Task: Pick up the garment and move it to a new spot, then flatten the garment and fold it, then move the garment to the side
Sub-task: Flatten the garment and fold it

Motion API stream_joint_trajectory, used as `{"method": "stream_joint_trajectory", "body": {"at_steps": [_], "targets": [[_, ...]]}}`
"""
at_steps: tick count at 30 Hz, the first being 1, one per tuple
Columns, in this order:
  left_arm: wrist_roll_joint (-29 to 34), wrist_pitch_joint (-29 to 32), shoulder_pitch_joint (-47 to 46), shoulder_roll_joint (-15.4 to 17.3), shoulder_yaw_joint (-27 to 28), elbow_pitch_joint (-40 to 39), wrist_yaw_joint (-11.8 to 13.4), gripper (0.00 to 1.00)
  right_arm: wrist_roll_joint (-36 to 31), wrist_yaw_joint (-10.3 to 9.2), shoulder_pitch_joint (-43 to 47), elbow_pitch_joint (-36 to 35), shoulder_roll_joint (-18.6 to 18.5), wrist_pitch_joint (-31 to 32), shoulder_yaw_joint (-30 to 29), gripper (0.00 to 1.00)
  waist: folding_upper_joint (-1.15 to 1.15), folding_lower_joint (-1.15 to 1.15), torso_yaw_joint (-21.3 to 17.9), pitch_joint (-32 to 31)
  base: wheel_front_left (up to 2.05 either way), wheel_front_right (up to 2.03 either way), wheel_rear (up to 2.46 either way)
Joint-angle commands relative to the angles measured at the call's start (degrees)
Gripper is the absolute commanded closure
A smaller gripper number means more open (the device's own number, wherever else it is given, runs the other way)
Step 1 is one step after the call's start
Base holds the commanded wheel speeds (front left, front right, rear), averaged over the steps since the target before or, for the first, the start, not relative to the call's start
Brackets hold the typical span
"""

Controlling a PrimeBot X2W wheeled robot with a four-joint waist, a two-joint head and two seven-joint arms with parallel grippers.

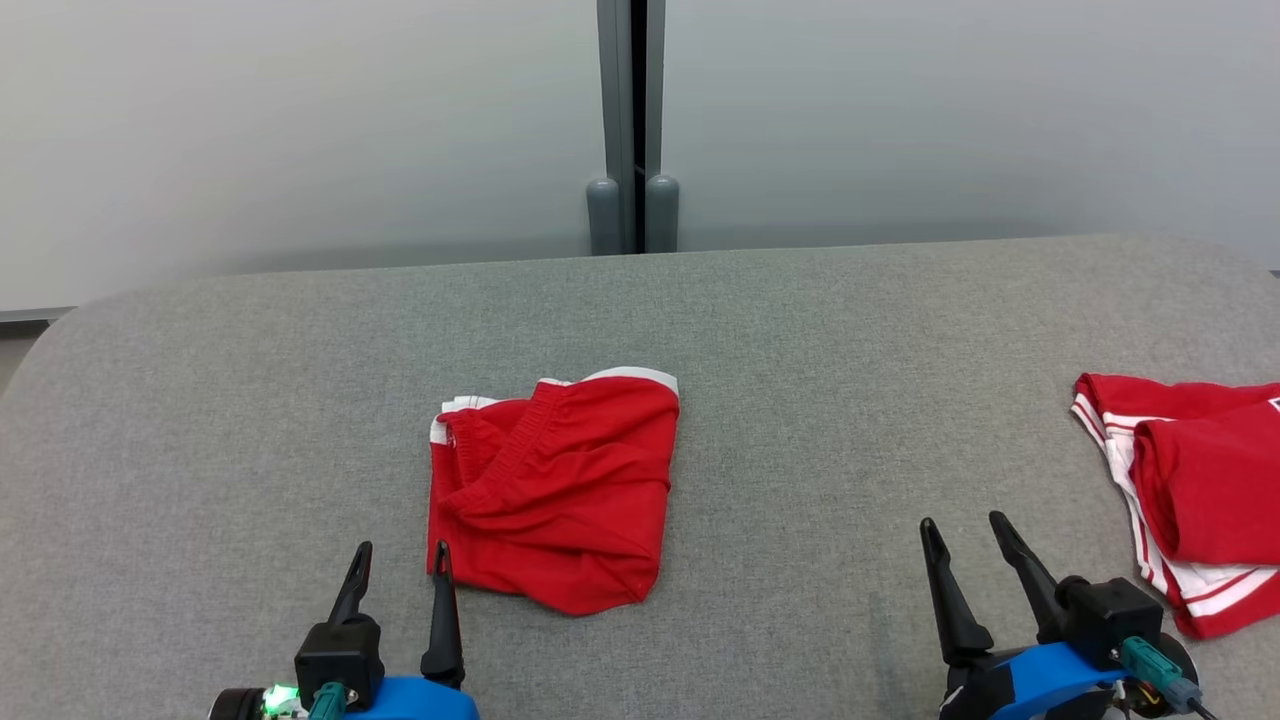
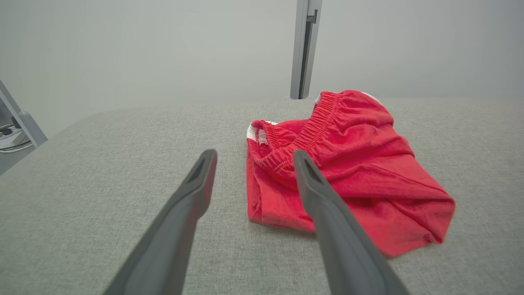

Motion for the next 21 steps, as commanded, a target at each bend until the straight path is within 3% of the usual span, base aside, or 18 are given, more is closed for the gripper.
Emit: {"method": "stream_joint_trajectory", "body": {"at_steps": [1, 7, 11, 21], "targets": [[0.45, -0.25, 0.13, 0.03, 0.34, -0.33, -0.09, 0.0, 0.35, 0.0, 0.67, 0.02, -0.09, -0.02, 0.04, 0.0, 0.0, 0.01, -0.01, 0.11, 0.0, 0.0, 0.0], [0.89, -0.25, -1.95, -0.12, -0.75, -0.53, -1.32, 0.0, -0.14, 0.0, -1.91, 0.67, -0.07, -0.02, 1.58, 0.0, 0.0, 0.01, 2.28, 2.13, 0.0, 0.0, 0.0], [0.24, -0.25, -3.15, -0.2, -2.09, -0.61, -1.85, 0.0, -1.85, 0.0, -6.19, 2.77, -0.07, -0.02, 3.99, 0.0, 0.0, 0.01, 5.83, 4.11, 0.0, 0.0, 0.0], [-3.79, -0.25, -4.68, -0.24, -5.97, -0.17, -1.36, 0.0, -9.51, -0.01, -22.64, 16.69, -0.24, 1.24, 13.41, 0.0, 0.0, 0.01, 15.12, 7.8, 0.0, 0.0, 0.0]]}}
